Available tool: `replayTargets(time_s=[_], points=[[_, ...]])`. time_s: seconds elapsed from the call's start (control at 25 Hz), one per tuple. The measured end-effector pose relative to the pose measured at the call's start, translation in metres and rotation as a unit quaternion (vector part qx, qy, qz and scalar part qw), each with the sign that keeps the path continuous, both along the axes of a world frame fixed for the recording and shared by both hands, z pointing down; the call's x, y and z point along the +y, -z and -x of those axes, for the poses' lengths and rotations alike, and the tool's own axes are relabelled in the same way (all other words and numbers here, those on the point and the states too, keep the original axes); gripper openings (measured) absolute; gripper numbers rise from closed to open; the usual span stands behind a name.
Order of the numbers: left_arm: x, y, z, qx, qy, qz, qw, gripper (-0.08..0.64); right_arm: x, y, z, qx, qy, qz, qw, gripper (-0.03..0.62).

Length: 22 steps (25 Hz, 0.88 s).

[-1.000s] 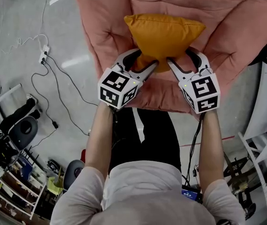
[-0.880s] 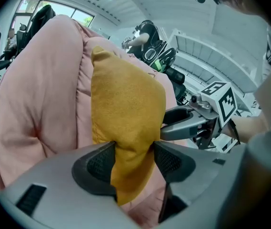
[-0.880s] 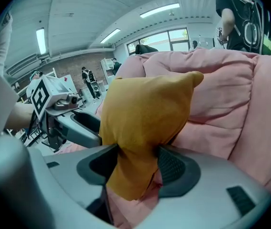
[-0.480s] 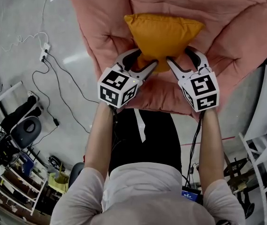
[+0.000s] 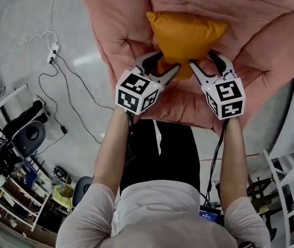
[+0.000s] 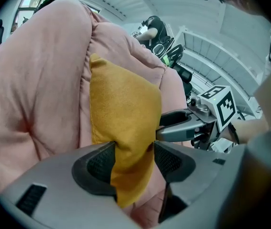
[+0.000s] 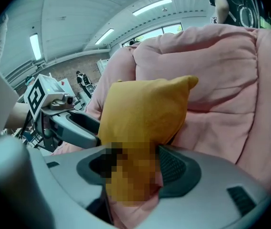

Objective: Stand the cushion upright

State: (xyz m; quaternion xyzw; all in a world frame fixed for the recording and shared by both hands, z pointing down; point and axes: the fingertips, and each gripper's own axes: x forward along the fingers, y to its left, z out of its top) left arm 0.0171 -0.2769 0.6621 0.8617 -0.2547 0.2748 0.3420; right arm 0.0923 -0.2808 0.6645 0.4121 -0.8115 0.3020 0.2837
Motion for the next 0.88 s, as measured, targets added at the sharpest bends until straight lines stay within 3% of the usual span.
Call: replayTargets(time_s=[0.48, 0.72, 0.88], points=[[-0.010, -0.007, 0.002, -0.020, 0.027, -0.025, 0.9991, 0.270, -0.014, -0.007, -0.003, -0.023, -0.051, -0.028, 0.998, 0.268], [-0.010, -0.016, 0.009, -0.033, 0.062, -0.028, 0.9971, 0.270, -0.013, -0.011, -0.007, -0.039, -0.089, -0.037, 0.995, 0.268], [-0.010, -0.010, 0.017, -0.050, 0.076, -0.046, 0.9948, 0.270, -0.013, -0.006, -0.012, -0.025, -0.099, -0.048, 0.994, 0.268]])
